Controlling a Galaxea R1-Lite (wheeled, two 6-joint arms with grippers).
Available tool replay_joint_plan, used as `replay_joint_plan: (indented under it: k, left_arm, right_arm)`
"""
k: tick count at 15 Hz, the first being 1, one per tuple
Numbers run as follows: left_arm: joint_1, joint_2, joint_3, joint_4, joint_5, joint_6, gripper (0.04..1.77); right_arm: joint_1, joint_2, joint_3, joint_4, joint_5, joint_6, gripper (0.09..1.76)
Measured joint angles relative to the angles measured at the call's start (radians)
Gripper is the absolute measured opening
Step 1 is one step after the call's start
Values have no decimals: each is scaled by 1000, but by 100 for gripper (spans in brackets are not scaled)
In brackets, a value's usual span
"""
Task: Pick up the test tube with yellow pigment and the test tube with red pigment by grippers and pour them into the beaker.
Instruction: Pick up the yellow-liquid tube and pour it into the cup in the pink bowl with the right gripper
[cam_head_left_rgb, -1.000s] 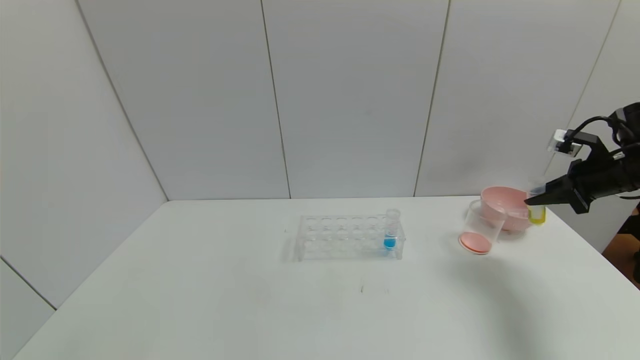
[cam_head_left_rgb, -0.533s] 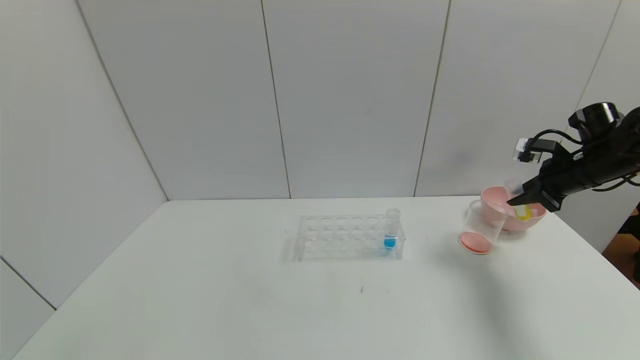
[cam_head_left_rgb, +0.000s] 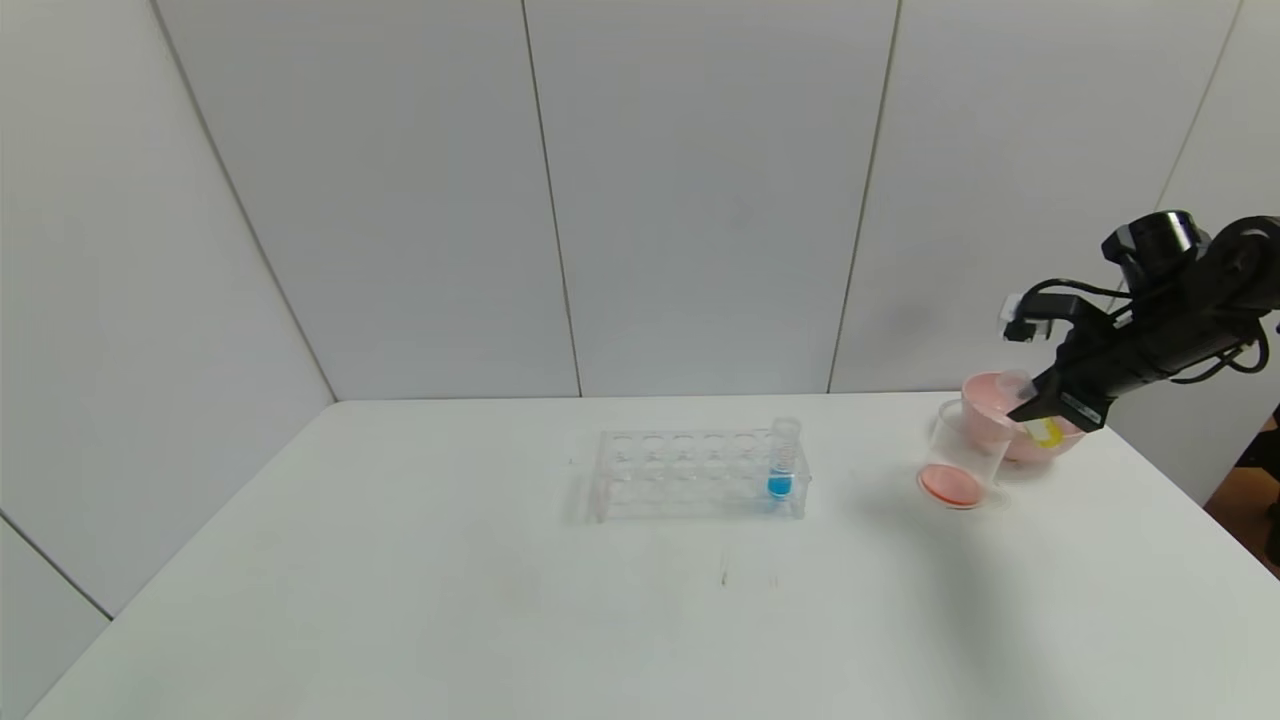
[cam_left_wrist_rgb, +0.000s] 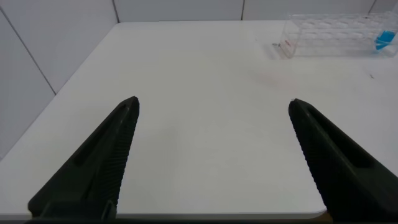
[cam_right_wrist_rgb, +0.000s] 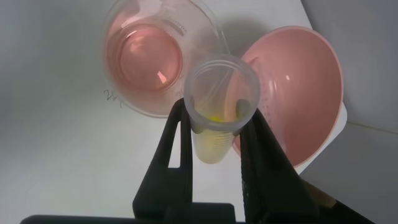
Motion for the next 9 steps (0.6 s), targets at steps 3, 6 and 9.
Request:
replay_joint_plan:
  k: [3, 6, 9]
  left_arm:
    - [0, 0, 0, 0, 0, 0, 172]
    - [0, 0, 0, 0, 0, 0, 172]
    - [0, 0, 0, 0, 0, 0, 172]
  right_arm:
    - [26, -17, 0, 44, -78, 2, 50]
    - [43, -30, 0, 49, -153, 3, 50]
    - [53, -37, 0, 49, -196, 12, 50]
